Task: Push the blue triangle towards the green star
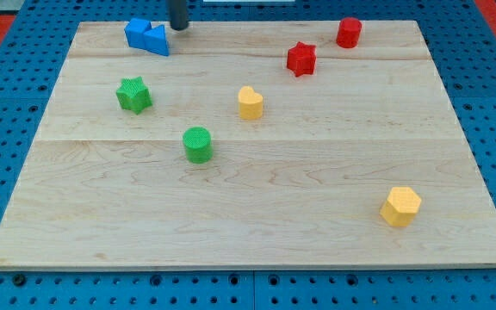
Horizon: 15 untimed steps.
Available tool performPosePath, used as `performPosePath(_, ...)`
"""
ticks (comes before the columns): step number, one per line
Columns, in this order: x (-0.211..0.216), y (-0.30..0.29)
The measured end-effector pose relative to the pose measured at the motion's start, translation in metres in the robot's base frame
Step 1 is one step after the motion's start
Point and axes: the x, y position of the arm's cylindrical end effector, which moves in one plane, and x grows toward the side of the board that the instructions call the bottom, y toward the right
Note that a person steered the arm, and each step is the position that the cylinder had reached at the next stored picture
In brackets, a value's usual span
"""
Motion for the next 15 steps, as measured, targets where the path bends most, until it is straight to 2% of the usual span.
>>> performPosePath(6,0.054,-0.007)
performPosePath(8,0.060,0.032)
performPosePath(11,0.065,-0.046)
performPosePath(12,0.063,-0.038)
performPosePath(14,0.063,0.017)
performPosePath(15,0.071,0.020)
